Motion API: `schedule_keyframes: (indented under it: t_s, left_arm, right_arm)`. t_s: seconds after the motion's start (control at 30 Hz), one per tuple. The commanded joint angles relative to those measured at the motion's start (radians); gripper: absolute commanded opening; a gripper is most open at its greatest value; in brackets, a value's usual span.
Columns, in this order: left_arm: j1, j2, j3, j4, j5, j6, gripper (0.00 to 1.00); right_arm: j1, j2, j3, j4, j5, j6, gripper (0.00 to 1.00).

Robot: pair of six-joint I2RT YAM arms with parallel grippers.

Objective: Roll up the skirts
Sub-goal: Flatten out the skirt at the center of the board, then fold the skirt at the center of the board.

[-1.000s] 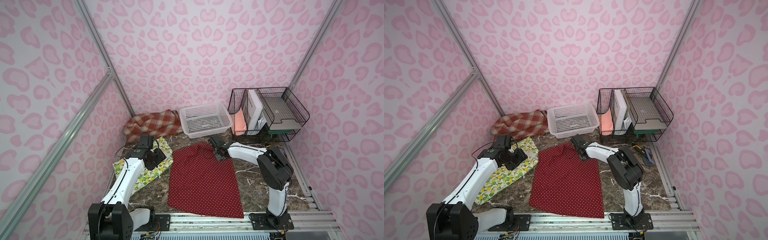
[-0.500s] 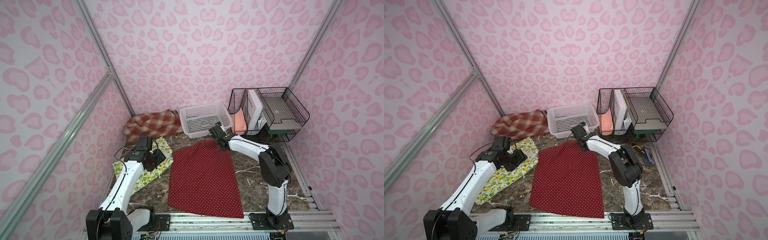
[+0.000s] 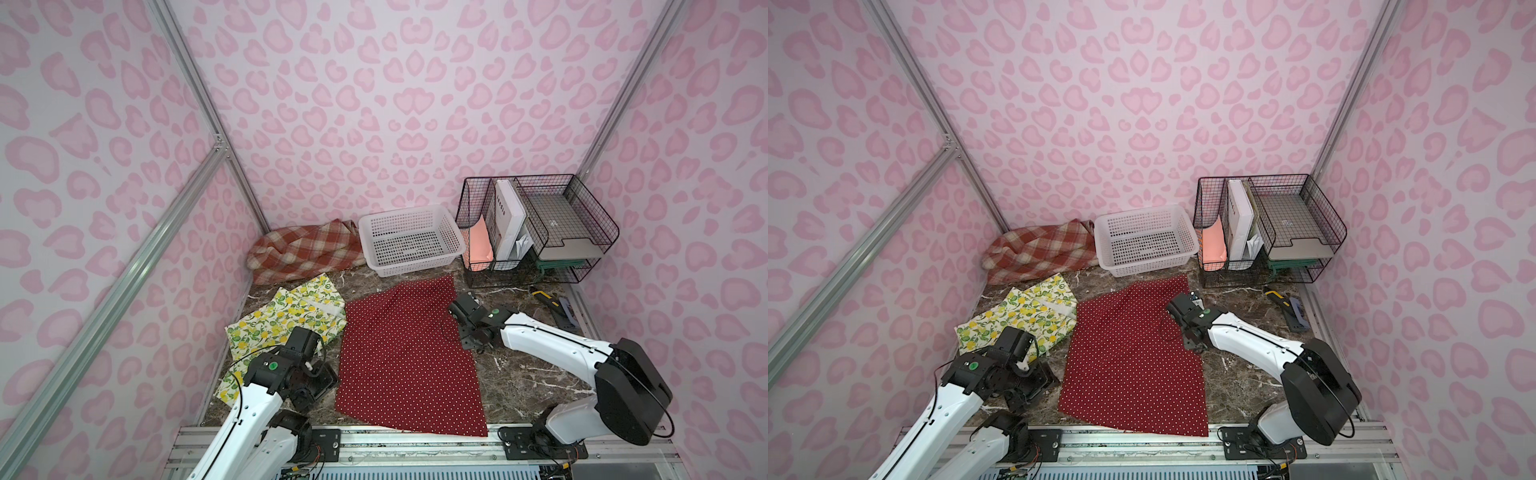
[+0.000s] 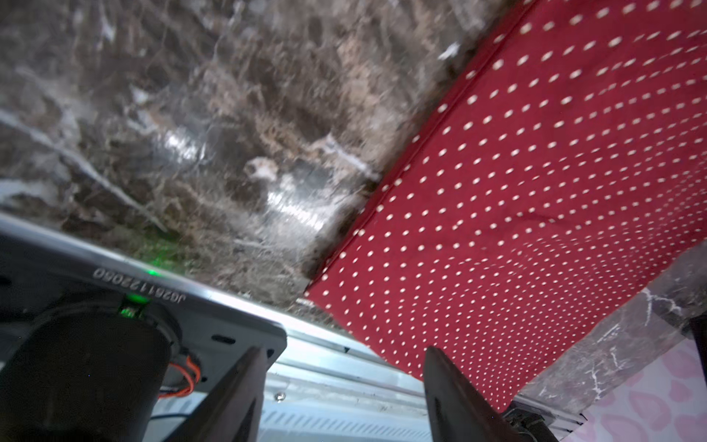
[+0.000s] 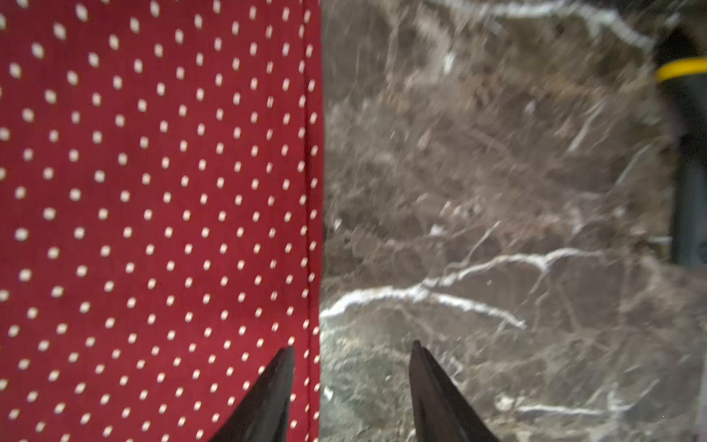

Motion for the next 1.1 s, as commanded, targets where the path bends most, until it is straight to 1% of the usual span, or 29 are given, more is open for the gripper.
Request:
schedule_keyframes:
  t_s: [0.0,0.07,0.13,0.27,0.37,0.47,0.5,0.53,0.63,0.7,0.77,0.83,0.93,1.07]
  left_arm:
    - [-0.031,0.008,-0.030,-0.095,0.021,-0.054,0.68]
    - [-0.073,0.028,-0.067,-0.054,0.047,-0.079,0.64]
    - [-0.121,0.035,-0.095,-0.012,0.042,-0.138,0.57]
    - [-0.168,0.033,-0.134,0.029,0.034,-0.188,0.52]
    - [-0.186,0.045,-0.163,0.078,0.037,-0.197,0.50]
    - [-0.213,0.143,-0.154,0.118,0.025,-0.173,0.48]
    - [-0.228,0.188,-0.139,0.107,0.005,-0.169,0.41]
    - [-0.249,0.225,-0.123,0.102,-0.019,-0.168,0.38]
    - [-0.288,0.280,-0.072,0.070,-0.093,-0.165,0.35]
    - [-0.300,0.286,-0.060,0.051,-0.131,-0.168,0.35]
    - [-0.312,0.285,-0.079,0.057,-0.156,-0.191,0.35]
    - [-0.331,0.279,-0.117,0.108,-0.177,-0.239,0.35]
    - [-0.357,0.288,-0.163,0.203,-0.177,-0.307,0.35]
    - [-0.412,0.283,-0.161,0.251,-0.227,-0.375,0.38]
  right_arm:
    - [0.027,-0.032,-0.041,-0.047,-0.146,0.153,0.53]
    - [0.061,-0.058,-0.067,-0.070,-0.168,0.205,0.53]
    - [0.088,-0.080,-0.094,-0.090,-0.189,0.239,0.52]
    - [0.116,-0.107,-0.125,-0.154,-0.212,0.284,0.51]
    - [0.144,-0.139,-0.148,-0.168,-0.278,0.306,0.51]
    - [0.175,-0.163,-0.182,-0.171,-0.339,0.339,0.51]
    - [0.191,-0.173,-0.197,-0.164,-0.365,0.352,0.51]
    - [0.207,-0.184,-0.206,-0.171,-0.366,0.370,0.50]
    - [0.229,-0.213,-0.221,-0.201,-0.367,0.393,0.50]
    - [0.237,-0.230,-0.240,-0.202,-0.379,0.407,0.50]
    - [0.245,-0.250,-0.258,-0.190,-0.383,0.426,0.50]
    - [0.246,-0.270,-0.275,-0.181,-0.372,0.434,0.50]
    - [0.246,-0.278,-0.279,-0.174,-0.377,0.436,0.51]
    - [0.245,-0.293,-0.303,-0.161,-0.377,0.442,0.51]
